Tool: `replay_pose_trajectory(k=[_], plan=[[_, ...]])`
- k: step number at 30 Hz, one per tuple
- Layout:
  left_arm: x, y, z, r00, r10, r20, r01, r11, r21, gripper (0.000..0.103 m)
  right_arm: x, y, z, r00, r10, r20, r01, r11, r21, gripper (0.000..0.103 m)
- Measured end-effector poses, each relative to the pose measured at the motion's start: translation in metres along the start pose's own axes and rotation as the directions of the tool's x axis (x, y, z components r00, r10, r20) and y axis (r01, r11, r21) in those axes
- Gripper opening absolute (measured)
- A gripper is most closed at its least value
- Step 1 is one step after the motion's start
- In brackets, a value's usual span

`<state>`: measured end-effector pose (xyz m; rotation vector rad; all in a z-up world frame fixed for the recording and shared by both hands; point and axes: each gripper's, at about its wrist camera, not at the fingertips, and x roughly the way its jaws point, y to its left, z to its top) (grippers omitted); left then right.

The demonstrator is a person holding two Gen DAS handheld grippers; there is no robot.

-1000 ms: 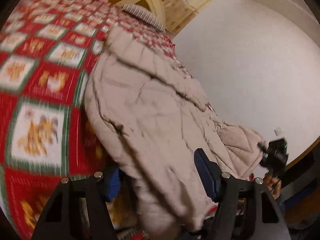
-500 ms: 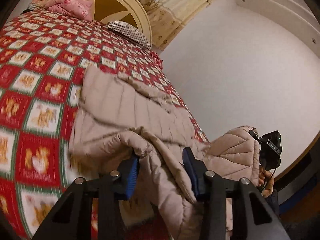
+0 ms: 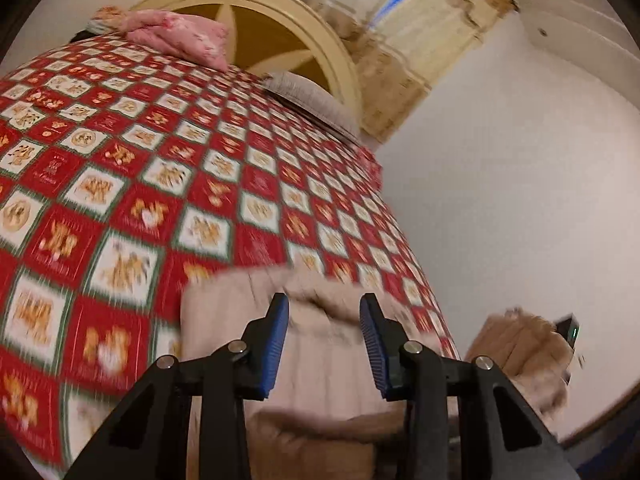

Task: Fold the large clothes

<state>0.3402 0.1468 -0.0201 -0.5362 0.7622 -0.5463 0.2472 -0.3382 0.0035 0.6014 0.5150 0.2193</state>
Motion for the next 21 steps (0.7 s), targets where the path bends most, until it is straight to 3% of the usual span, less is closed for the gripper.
replay_pose_trajectory(k=[3, 5, 8, 10, 13, 16, 19, 21], plan=[[0.04, 0.017, 0.019, 0.997, 0.066, 0.034, -0.065, 0.997, -0.041, 0.038, 0.044, -0.03, 0.003, 0.998, -0.069, 0.0, 0.069, 0.997, 0.041, 0.017], [0.068, 0.029, 0.029, 0.988, 0.148, 0.051, -0.146, 0.988, -0.051, 0.038, 0.072, -0.052, 0.0, 0.992, -0.126, 0.001, 0.126, 0.99, 0.059, 0.017], [0.104, 0.042, 0.039, 0.967, 0.254, 0.029, -0.253, 0.967, -0.021, 0.038, 0.101, -0.084, -0.018, 0.97, -0.242, 0.0, 0.241, 0.966, 0.099, 0.018], [0.118, 0.051, 0.045, 0.954, 0.298, -0.023, -0.299, 0.954, -0.037, 0.038, 0.108, -0.091, -0.03, 0.947, -0.322, 0.013, 0.32, 0.945, 0.065, 0.017], [0.116, 0.042, 0.045, 0.952, 0.304, -0.042, -0.305, 0.952, -0.019, 0.038, 0.109, -0.085, -0.036, 0.924, -0.38, 0.045, 0.381, 0.925, 0.001, 0.017], [0.115, -0.013, 0.022, 0.938, 0.347, -0.006, -0.339, 0.919, 0.2, 0.038, 0.114, -0.086, -0.036, 0.911, -0.41, 0.04, 0.411, 0.911, -0.016, 0.017], [0.124, -0.053, -0.012, 0.968, 0.244, -0.057, -0.217, 0.931, 0.294, 0.039, 0.117, -0.096, -0.034, 0.914, -0.406, 0.013, 0.406, 0.914, 0.008, 0.018], [0.146, -0.065, -0.039, 0.968, 0.222, -0.116, -0.177, 0.934, 0.311, 0.039, 0.11, -0.102, -0.031, 0.935, -0.354, -0.011, 0.354, 0.933, 0.056, 0.021]])
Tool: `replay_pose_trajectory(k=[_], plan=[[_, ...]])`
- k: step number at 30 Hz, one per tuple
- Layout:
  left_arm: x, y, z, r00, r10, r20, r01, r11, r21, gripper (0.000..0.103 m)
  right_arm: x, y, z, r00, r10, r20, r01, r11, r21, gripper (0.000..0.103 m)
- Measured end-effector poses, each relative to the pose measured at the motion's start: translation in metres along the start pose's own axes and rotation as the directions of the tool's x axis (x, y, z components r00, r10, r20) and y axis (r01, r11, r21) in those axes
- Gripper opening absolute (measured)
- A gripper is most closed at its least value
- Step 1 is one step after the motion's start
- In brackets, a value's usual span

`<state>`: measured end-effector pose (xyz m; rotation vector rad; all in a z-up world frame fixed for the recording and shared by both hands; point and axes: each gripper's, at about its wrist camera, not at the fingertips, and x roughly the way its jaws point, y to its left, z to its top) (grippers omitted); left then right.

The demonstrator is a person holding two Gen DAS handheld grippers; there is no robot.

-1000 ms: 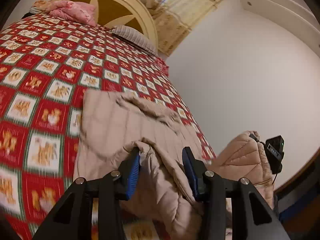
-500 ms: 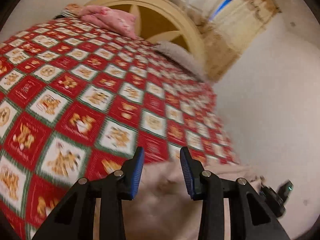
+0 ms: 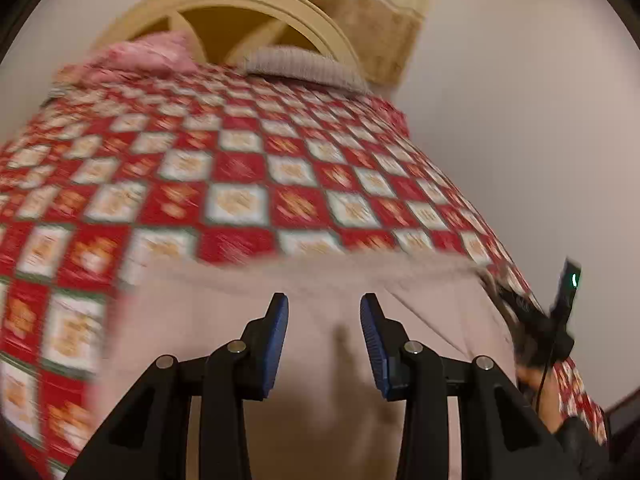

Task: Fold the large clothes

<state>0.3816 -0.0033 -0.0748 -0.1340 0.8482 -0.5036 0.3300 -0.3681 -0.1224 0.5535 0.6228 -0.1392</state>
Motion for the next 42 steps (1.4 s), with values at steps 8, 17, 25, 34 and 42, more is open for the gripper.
replay_pose_trajectory(k=[8, 17, 25, 34, 42], plan=[[0.05, 0.008, -0.026, 0.998, 0.058, 0.011, -0.058, 0.998, -0.019, 0.039, -0.123, 0.016, 0.021, 0.963, 0.214, 0.162, -0.209, 0.977, -0.048, 0.065], [0.069, 0.006, -0.029, 0.996, 0.081, 0.039, -0.081, 0.997, 0.012, 0.039, -0.073, 0.142, -0.045, 0.979, 0.179, -0.101, -0.204, 0.908, -0.366, 0.024], [0.073, 0.006, -0.029, 0.994, 0.101, 0.034, -0.102, 0.994, 0.024, 0.039, 0.003, 0.125, -0.097, 0.994, 0.033, -0.1, -0.068, 0.926, -0.37, 0.02], [0.079, -0.002, -0.029, 0.986, 0.164, 0.029, -0.165, 0.984, 0.06, 0.04, 0.013, 0.116, -0.092, 0.989, 0.03, -0.145, -0.078, 0.939, -0.335, 0.02], [0.064, -0.021, -0.033, 0.962, 0.272, -0.027, -0.264, 0.951, 0.162, 0.042, 0.015, 0.125, -0.096, 0.993, -0.016, -0.119, -0.03, 0.925, -0.378, 0.02]])
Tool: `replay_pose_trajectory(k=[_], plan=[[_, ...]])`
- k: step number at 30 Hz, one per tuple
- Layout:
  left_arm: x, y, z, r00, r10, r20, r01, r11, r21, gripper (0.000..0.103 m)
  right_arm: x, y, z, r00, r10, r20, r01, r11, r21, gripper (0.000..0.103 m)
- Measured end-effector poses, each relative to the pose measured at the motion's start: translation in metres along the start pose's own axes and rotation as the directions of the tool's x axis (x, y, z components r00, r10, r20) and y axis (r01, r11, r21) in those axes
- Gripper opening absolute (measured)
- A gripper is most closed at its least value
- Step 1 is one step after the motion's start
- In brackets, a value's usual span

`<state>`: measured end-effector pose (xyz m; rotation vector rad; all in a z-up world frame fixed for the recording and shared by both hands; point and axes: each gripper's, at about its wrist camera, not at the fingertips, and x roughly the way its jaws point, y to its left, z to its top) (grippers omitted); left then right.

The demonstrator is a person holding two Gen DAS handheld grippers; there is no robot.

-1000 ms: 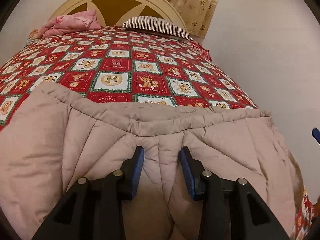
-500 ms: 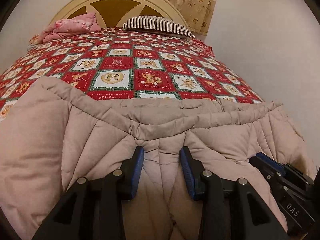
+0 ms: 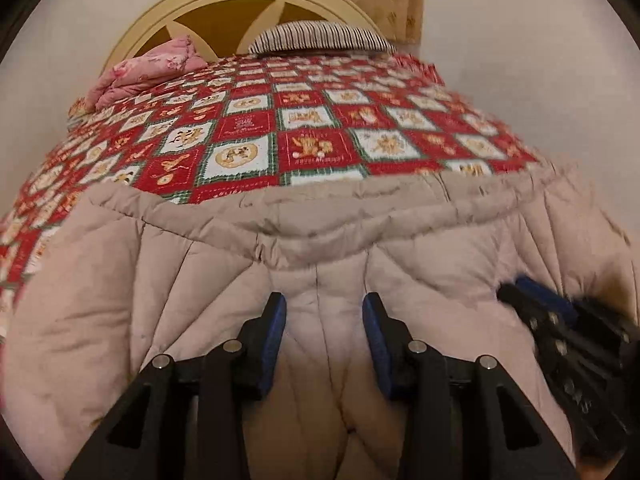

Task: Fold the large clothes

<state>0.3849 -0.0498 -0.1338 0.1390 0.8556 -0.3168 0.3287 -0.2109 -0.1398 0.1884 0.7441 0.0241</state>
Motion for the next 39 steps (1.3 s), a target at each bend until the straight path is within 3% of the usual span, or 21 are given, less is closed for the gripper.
replay_pose_trajectory(k=[4, 6, 8, 11, 16, 20, 22, 23, 25, 28, 31, 34, 37, 39], plan=[[-0.054, 0.012, -0.008, 0.997, 0.007, 0.079, -0.006, 1.0, -0.016, 0.042, 0.0, -0.001, 0.0, 1.0, 0.003, 0.003, -0.003, 1.0, 0.003, 0.02], [-0.09, 0.036, -0.016, 0.99, 0.0, 0.141, 0.011, 0.997, -0.077, 0.043, 0.0, -0.002, 0.0, 1.0, 0.009, 0.006, -0.009, 1.0, 0.008, 0.02], [-0.116, 0.069, -0.027, 0.983, 0.001, 0.183, 0.031, 0.985, -0.17, 0.063, 0.0, -0.003, 0.0, 1.0, 0.014, 0.009, -0.014, 1.0, 0.011, 0.02], [-0.132, 0.118, -0.049, 0.974, -0.006, 0.224, 0.075, 0.951, -0.298, 0.067, -0.002, -0.004, 0.0, 1.0, 0.024, 0.014, -0.025, 1.0, 0.018, 0.02], [-0.113, 0.159, -0.084, 0.988, -0.024, 0.155, 0.096, 0.876, -0.473, 0.074, -0.006, -0.006, 0.0, 0.998, 0.052, 0.026, -0.053, 0.998, 0.026, 0.022], [-0.086, 0.153, -0.092, 0.981, -0.18, 0.076, 0.194, 0.843, -0.502, 0.074, -0.01, -0.003, 0.005, 0.999, 0.049, -0.014, -0.049, 0.999, 0.025, 0.025], [-0.092, 0.151, -0.094, 0.974, -0.204, 0.094, 0.223, 0.832, -0.508, 0.074, -0.035, 0.003, 0.009, 1.0, 0.014, 0.014, -0.014, 1.0, 0.024, 0.026], [-0.102, 0.148, -0.098, 0.974, -0.182, 0.135, 0.226, 0.835, -0.502, 0.074, -0.053, 0.007, 0.01, 0.997, 0.032, 0.067, -0.034, 0.999, 0.022, 0.032], [-0.117, 0.142, -0.104, 0.973, -0.138, 0.184, 0.211, 0.852, -0.48, 0.074, -0.087, 0.02, 0.006, 0.987, 0.082, 0.136, -0.083, 0.997, 0.002, 0.032], [-0.136, 0.137, -0.121, 0.968, -0.082, 0.235, 0.187, 0.863, -0.469, 0.074, -0.107, 0.039, -0.007, 0.981, 0.135, 0.138, -0.134, 0.991, -0.015, 0.032], [-0.149, 0.131, -0.142, 0.961, -0.054, 0.27, 0.19, 0.84, -0.508, 0.074, -0.093, 0.056, -0.021, 0.987, 0.141, 0.082, -0.139, 0.99, -0.036, 0.032], [-0.153, 0.123, -0.159, 0.955, -0.017, 0.297, 0.182, 0.823, -0.538, 0.074, -0.046, 0.057, -0.042, 0.994, 0.1, -0.038, -0.101, 0.995, -0.009, 0.032], [-0.147, 0.126, -0.16, 0.963, -0.007, 0.27, 0.164, 0.809, -0.565, 0.075, -0.033, 0.051, -0.052, 0.994, 0.107, -0.021, -0.107, 0.994, -0.002, 0.029], [-0.154, 0.129, -0.166, 0.954, -0.007, 0.298, 0.196, 0.769, -0.609, 0.075, -0.03, 0.048, -0.051, 0.993, 0.112, -0.03, -0.112, 0.994, 0.011, 0.027]])
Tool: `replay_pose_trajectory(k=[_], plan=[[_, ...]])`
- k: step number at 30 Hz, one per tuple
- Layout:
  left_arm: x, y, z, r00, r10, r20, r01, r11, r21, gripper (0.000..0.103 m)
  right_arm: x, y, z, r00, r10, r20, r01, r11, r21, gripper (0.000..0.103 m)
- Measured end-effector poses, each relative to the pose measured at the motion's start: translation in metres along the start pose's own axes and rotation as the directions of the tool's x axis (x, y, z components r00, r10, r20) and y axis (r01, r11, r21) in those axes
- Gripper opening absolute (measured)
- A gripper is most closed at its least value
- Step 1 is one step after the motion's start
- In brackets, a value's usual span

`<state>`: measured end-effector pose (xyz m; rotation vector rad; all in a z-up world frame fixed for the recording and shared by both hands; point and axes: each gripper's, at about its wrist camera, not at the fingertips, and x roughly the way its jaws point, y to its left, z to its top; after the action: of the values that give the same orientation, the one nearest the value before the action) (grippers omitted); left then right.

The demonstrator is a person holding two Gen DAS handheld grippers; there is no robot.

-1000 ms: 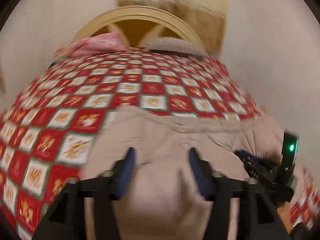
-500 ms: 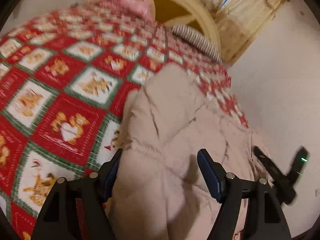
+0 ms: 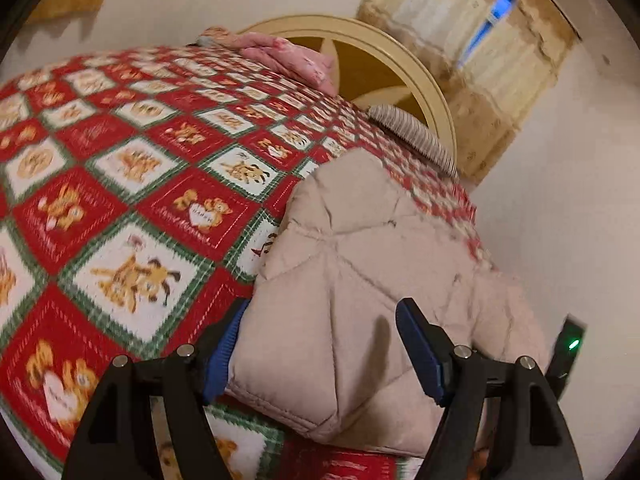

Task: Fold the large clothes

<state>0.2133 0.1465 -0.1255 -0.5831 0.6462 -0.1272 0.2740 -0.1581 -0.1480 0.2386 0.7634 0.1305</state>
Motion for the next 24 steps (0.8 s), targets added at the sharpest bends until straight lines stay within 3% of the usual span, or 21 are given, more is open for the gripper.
replay_pose_trajectory(k=[3, 7, 13, 16, 19, 21, 23, 24], plan=[[-0.032, 0.003, -0.007, 0.992, -0.027, 0.122, 0.029, 0.999, -0.017, 0.075, 0.002, -0.002, 0.002, 1.0, -0.008, -0.005, 0.008, 1.0, -0.004, 0.027], [-0.054, 0.002, -0.019, 0.982, 0.044, 0.186, -0.062, 0.994, 0.089, 0.075, 0.001, 0.002, 0.002, 1.0, -0.017, -0.001, 0.017, 1.0, -0.012, 0.027], [-0.027, 0.016, -0.045, 1.0, -0.024, 0.009, 0.024, 1.0, -0.013, 0.075, -0.002, 0.002, -0.003, 1.0, 0.003, 0.01, -0.003, 1.0, 0.004, 0.027], [-0.007, 0.011, -0.041, 0.998, -0.063, -0.013, 0.062, 0.997, -0.044, 0.075, -0.003, 0.0, -0.003, 1.0, 0.013, 0.012, -0.013, 1.0, 0.01, 0.027], [0.015, 0.014, -0.031, 0.997, -0.076, -0.017, 0.072, 0.984, -0.165, 0.091, -0.003, 0.0, -0.004, 1.0, 0.015, 0.014, -0.015, 1.0, 0.011, 0.027], [0.036, 0.014, -0.028, 0.996, -0.08, -0.035, 0.07, 0.972, -0.224, 0.092, -0.004, -0.001, -0.004, 1.0, 0.019, 0.014, -0.019, 1.0, 0.013, 0.027], [0.052, 0.013, -0.024, 0.995, -0.075, -0.067, 0.058, 0.971, -0.233, 0.092, -0.004, -0.002, -0.004, 1.0, 0.018, 0.014, -0.018, 1.0, 0.012, 0.027], [0.054, 0.007, -0.022, 0.996, -0.071, -0.046, 0.06, 0.976, -0.209, 0.092, -0.004, -0.002, -0.004, 1.0, 0.017, 0.013, -0.018, 1.0, 0.012, 0.027]])
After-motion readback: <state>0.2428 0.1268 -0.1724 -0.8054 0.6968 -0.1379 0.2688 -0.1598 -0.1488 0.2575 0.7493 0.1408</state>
